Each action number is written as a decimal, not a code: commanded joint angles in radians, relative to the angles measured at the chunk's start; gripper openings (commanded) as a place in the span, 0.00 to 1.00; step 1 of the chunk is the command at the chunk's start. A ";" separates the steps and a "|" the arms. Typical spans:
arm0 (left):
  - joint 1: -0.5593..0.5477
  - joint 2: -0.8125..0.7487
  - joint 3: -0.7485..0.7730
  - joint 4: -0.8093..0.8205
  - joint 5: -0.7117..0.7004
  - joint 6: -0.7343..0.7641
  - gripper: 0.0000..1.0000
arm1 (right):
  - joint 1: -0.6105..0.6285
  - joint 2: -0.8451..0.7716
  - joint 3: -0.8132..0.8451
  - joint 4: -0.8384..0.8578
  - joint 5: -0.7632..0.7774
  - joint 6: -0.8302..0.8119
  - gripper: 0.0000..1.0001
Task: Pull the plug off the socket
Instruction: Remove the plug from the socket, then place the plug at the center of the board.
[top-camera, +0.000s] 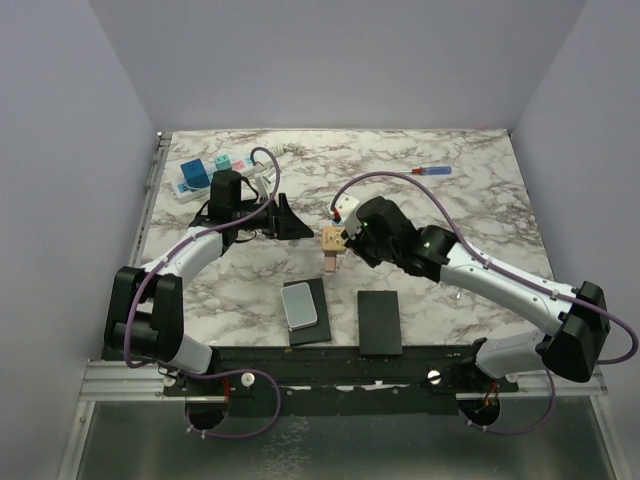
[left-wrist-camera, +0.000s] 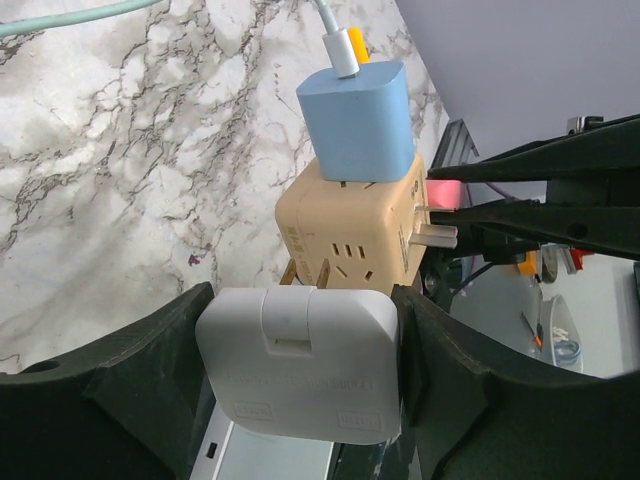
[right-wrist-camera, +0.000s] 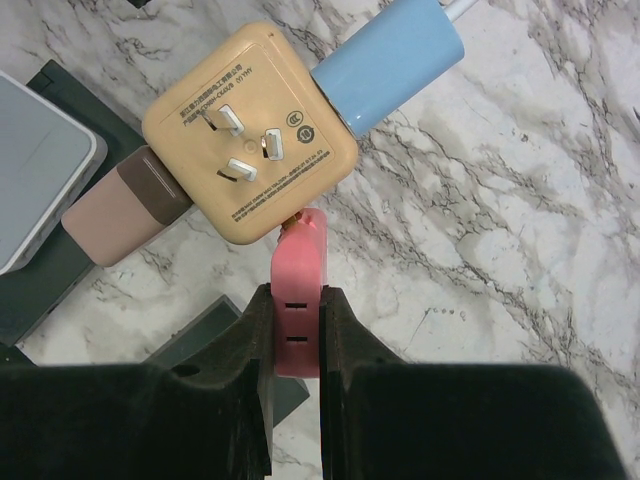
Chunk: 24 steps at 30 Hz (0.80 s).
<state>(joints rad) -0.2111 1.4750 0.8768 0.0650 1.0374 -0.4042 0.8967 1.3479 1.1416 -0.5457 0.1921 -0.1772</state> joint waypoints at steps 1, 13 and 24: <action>0.000 0.003 0.028 0.022 -0.025 0.020 0.00 | 0.000 -0.022 0.006 0.030 -0.004 -0.011 0.01; 0.004 -0.008 0.019 -0.053 -0.363 0.028 0.00 | 0.000 0.001 -0.016 0.102 0.021 0.079 0.01; 0.002 0.025 0.088 -0.313 -0.794 0.182 0.00 | -0.001 -0.045 -0.092 0.198 0.007 0.144 0.01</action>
<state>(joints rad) -0.2108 1.4754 0.9001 -0.1234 0.4553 -0.3096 0.8967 1.3479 1.0660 -0.4526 0.1928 -0.0742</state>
